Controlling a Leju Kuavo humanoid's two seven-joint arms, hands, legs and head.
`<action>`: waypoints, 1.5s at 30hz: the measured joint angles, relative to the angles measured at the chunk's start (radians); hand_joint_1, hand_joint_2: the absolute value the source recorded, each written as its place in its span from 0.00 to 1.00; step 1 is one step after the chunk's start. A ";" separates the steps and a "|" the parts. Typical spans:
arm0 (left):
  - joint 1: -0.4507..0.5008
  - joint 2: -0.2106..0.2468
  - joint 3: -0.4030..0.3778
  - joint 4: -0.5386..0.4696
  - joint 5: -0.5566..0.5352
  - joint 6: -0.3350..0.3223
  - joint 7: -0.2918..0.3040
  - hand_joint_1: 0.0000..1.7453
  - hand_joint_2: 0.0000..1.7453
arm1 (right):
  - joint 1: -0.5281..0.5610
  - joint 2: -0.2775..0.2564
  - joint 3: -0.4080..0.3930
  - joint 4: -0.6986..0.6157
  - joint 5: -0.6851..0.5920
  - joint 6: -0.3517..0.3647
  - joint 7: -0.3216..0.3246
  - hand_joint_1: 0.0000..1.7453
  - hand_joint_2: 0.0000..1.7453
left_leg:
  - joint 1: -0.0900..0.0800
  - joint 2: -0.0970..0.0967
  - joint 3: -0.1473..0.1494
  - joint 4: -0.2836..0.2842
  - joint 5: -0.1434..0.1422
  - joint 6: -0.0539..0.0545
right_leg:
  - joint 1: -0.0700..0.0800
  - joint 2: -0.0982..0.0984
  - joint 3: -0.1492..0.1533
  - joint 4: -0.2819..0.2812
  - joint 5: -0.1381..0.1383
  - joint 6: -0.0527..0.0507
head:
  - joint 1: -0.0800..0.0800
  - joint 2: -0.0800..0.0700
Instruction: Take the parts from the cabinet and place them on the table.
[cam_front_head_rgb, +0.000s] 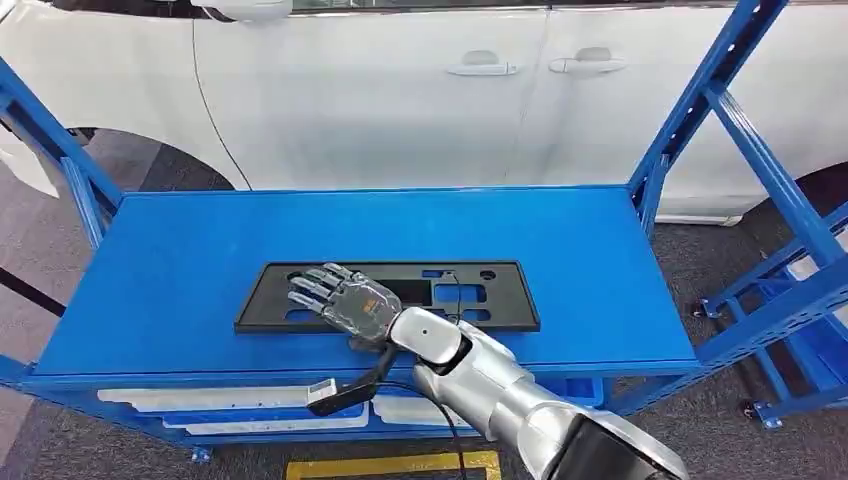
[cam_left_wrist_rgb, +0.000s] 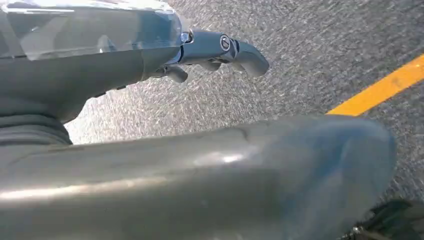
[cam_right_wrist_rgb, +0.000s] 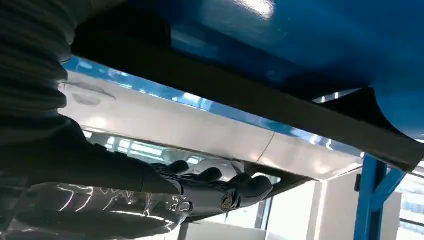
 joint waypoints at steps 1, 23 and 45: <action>-0.001 0.000 0.000 0.000 0.000 0.000 0.000 0.00 0.00 | 0.000 -0.001 0.001 0.004 0.004 0.000 0.004 0.00 1.00 | 0.000 0.001 -0.002 0.000 0.000 0.002 | -0.002 0.000 -0.036 0.076 -0.043 0.004 | 0.000 0.000; 0.003 0.003 -0.005 0.000 0.000 0.009 0.002 0.00 0.00 | -0.029 0.006 -0.028 0.144 0.106 -0.023 0.201 0.00 1.00 | 0.000 0.000 -0.008 0.084 -0.033 -0.047 | -0.006 -0.004 0.035 -0.055 0.042 -0.042 | 0.000 0.000; -0.002 0.003 -0.021 0.000 0.000 0.012 0.008 0.00 0.00 | -0.023 -0.011 -0.172 0.175 0.113 -0.021 0.224 0.98 1.00 | -0.003 0.002 -0.003 0.026 -0.027 -0.037 | -0.006 -0.004 0.031 -0.054 0.036 -0.037 | 0.000 0.000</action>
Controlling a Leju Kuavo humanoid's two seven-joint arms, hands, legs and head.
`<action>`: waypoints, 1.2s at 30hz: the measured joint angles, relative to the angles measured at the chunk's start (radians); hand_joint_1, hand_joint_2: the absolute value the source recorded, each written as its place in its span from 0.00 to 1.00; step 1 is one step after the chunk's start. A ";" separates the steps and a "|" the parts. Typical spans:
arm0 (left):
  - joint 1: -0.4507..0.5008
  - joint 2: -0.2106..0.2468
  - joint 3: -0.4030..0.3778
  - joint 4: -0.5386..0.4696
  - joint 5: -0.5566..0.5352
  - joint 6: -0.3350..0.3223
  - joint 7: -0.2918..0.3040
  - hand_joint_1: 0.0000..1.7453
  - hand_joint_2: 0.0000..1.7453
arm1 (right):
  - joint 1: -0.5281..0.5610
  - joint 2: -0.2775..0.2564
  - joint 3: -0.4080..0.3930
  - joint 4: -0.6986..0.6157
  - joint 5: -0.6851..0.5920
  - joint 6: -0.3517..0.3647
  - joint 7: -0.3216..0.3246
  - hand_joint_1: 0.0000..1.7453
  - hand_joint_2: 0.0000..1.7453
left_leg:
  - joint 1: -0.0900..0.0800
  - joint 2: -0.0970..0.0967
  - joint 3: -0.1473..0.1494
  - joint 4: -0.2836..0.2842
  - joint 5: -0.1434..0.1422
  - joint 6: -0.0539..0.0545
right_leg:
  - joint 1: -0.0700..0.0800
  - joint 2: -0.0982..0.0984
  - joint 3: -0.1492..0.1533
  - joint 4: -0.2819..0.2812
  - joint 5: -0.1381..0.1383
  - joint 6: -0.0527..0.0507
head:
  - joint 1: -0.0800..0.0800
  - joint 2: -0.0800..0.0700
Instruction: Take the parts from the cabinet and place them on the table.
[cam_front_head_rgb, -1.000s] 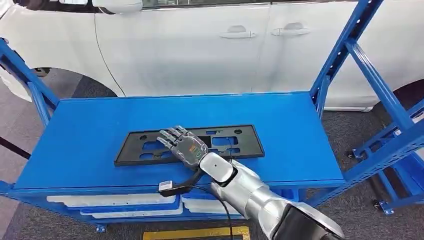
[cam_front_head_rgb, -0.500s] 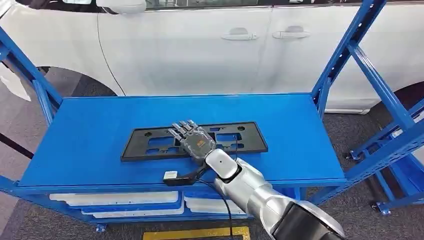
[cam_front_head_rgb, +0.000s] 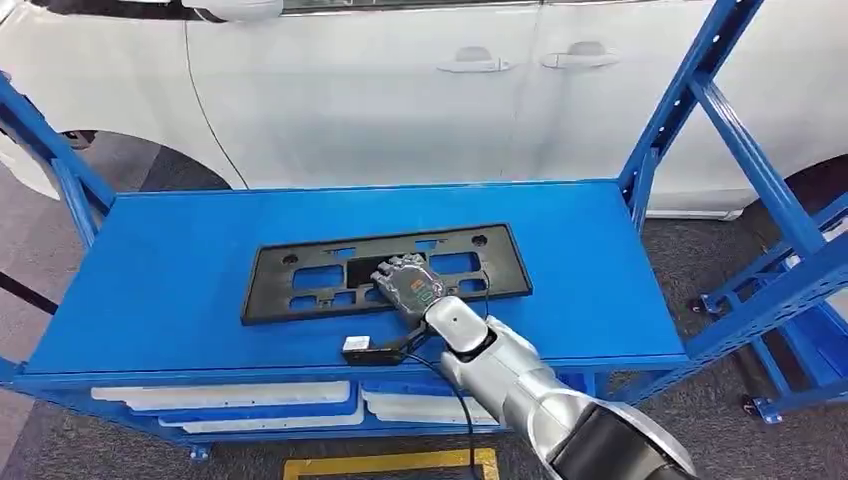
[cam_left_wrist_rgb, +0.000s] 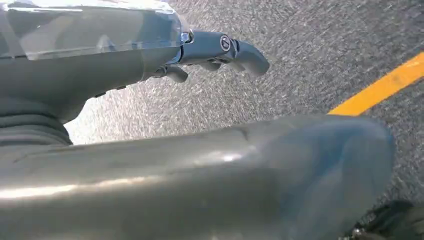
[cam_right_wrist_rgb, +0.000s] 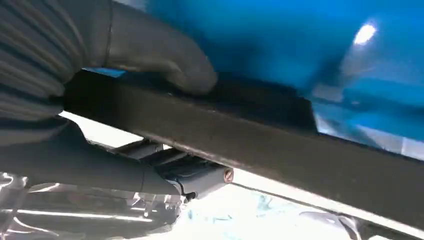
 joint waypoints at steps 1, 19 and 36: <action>0.000 0.000 0.000 0.000 0.000 0.000 -0.002 0.00 0.00 | -0.002 0.000 -0.003 0.000 0.000 0.000 0.000 0.98 1.00 | -0.001 0.000 -0.017 0.041 -0.028 -0.004 | -0.001 0.000 0.002 -0.001 -0.001 -0.004 | 0.000 0.000; 0.002 0.003 0.000 0.000 0.000 -0.016 -0.025 0.00 1.00 | 0.001 -0.006 -0.021 0.005 0.004 -0.009 0.000 0.96 1.00 | 0.000 0.002 -0.008 -0.024 0.033 0.043 | 0.001 0.002 -0.122 0.274 -0.153 0.042 | 0.000 0.000; 0.001 0.003 0.007 0.000 0.000 0.019 -0.077 0.00 1.00 | 0.084 -0.027 -0.159 -0.300 -0.209 -0.049 -0.234 0.96 1.00 | 0.002 -0.001 -0.153 0.320 -0.134 -0.019 | 0.003 0.001 -0.006 0.003 0.001 -0.012 | 0.000 0.000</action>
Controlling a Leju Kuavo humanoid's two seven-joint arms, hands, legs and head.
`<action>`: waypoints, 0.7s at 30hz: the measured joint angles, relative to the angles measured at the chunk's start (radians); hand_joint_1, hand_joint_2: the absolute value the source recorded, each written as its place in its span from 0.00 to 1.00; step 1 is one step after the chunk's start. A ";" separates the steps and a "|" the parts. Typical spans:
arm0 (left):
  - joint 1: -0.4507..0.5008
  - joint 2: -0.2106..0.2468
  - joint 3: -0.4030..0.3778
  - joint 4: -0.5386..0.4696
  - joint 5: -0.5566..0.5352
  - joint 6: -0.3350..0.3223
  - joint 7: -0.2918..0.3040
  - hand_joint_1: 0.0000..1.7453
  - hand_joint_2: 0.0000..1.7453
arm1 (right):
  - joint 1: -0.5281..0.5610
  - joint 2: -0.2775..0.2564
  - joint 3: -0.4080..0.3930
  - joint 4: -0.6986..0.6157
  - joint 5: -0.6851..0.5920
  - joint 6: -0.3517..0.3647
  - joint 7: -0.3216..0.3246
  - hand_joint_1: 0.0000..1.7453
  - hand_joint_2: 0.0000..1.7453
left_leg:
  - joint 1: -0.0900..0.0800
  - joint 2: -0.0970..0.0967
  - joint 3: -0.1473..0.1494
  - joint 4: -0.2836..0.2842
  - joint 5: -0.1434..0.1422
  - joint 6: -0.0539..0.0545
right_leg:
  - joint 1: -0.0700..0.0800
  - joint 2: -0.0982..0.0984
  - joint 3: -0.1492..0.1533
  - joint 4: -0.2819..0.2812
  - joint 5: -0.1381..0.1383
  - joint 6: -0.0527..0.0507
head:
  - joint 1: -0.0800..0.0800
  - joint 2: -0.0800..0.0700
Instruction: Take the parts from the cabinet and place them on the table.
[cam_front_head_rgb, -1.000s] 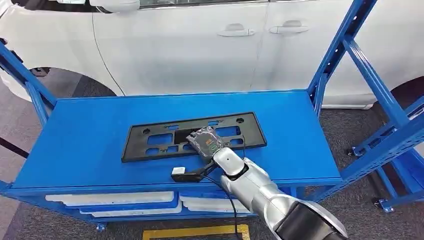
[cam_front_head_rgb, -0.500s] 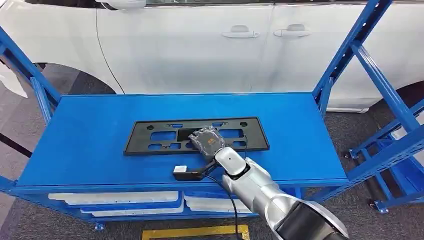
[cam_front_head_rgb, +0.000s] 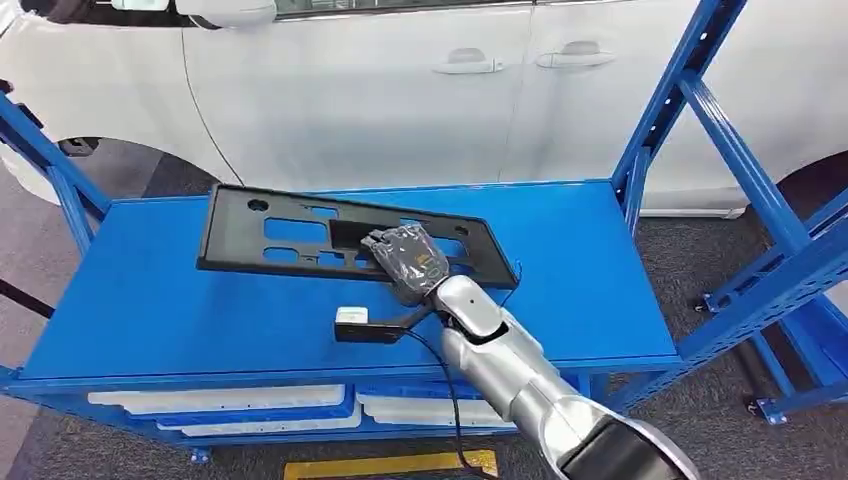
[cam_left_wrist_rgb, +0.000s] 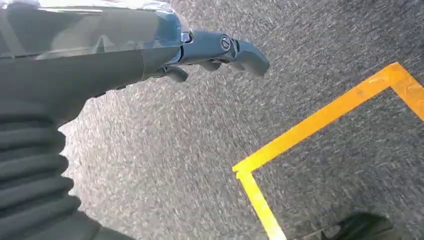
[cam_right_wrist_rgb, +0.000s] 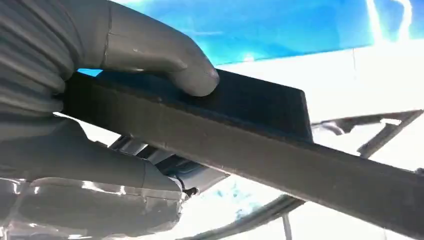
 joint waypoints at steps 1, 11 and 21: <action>0.000 0.000 0.000 0.000 0.000 -0.002 0.000 0.00 1.00 | 0.017 -0.003 -0.008 -0.023 -0.021 -0.001 -0.014 0.96 1.00 | 0.000 0.000 0.008 -0.020 0.021 0.002 | 0.001 0.000 0.001 0.000 0.000 0.000 | 0.000 0.000; 0.009 0.005 0.014 0.001 0.000 -0.059 -0.155 0.00 1.00 | 0.270 -0.083 -0.198 -0.849 -1.263 0.517 -0.462 0.96 1.00 | -0.006 -0.005 0.161 -0.344 0.151 0.056 | 0.004 0.000 -0.013 0.036 -0.037 0.040 | 0.000 0.000; -0.008 0.006 0.042 0.001 -0.001 -0.037 -0.099 0.00 1.00 | 0.364 -0.123 -0.204 -1.173 -1.380 0.820 -0.458 0.96 1.00 | -0.011 -0.003 0.164 -0.321 0.128 0.043 | -0.011 0.000 -0.004 0.026 -0.024 0.049 | 0.000 0.000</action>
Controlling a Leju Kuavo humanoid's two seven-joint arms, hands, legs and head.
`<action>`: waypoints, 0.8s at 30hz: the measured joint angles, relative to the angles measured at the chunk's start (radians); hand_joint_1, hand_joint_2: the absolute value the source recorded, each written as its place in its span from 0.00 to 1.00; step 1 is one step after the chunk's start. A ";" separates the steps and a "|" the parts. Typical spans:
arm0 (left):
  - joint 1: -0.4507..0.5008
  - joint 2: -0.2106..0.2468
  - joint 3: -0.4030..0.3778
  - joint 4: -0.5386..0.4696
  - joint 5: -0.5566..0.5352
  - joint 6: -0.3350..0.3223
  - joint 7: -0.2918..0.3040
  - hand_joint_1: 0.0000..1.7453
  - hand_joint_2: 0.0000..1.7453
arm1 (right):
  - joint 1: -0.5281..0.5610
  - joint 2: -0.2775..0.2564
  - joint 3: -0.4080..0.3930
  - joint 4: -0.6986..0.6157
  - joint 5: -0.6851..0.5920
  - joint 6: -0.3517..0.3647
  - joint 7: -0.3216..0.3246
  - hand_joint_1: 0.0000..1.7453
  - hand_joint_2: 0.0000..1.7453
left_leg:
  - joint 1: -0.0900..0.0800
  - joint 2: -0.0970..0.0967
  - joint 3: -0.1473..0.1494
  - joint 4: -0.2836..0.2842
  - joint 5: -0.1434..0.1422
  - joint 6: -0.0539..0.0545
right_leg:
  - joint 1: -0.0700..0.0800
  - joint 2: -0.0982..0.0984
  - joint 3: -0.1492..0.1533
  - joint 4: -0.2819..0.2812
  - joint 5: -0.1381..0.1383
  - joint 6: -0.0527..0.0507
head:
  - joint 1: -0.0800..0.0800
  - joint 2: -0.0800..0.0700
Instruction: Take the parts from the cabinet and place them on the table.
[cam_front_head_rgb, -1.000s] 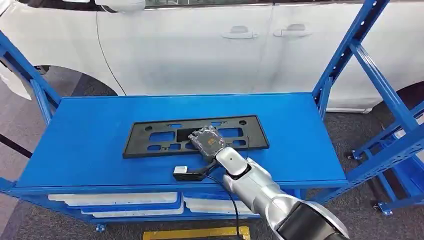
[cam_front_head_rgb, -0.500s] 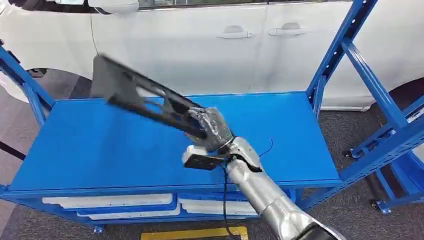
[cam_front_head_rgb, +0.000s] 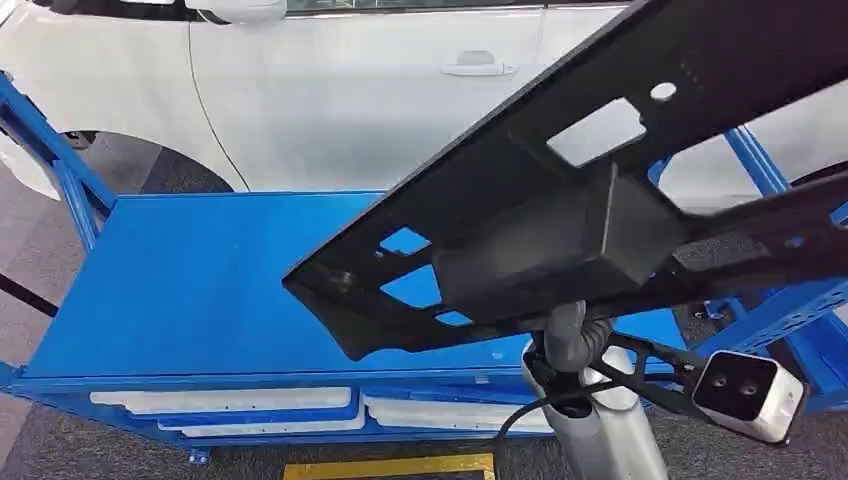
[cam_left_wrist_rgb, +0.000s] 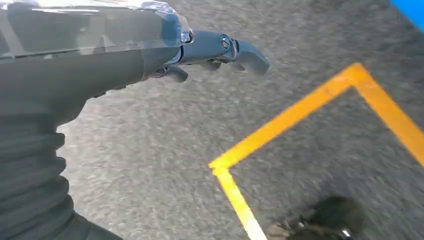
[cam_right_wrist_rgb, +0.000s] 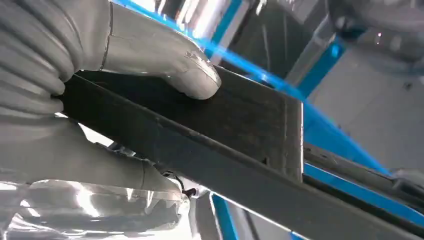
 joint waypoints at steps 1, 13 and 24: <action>0.000 0.002 0.000 0.000 0.000 0.015 0.013 0.00 1.00 | 0.004 -0.004 0.005 -0.010 0.013 0.010 -0.001 0.96 1.00 | 0.000 0.000 -0.001 -0.001 0.000 -0.004 | -0.003 0.002 -0.003 0.002 0.001 -0.009 | 0.000 0.000; 0.004 0.007 -0.003 0.000 0.000 0.011 0.015 0.00 1.00 | 0.058 -0.026 0.015 -0.082 0.099 0.083 -0.002 0.96 1.00 | 0.003 0.002 -0.066 0.141 -0.036 -0.016 | 0.009 0.001 0.003 -0.001 0.004 -0.046 | 0.000 0.000; -0.007 0.010 -0.003 0.001 0.000 0.021 0.032 0.00 1.00 | 0.000 -0.037 0.076 -0.037 0.056 0.037 0.093 0.96 1.00 | -0.004 0.006 -0.040 -0.018 0.053 0.028 | 0.001 0.000 -0.097 0.254 -0.169 0.006 | 0.000 0.000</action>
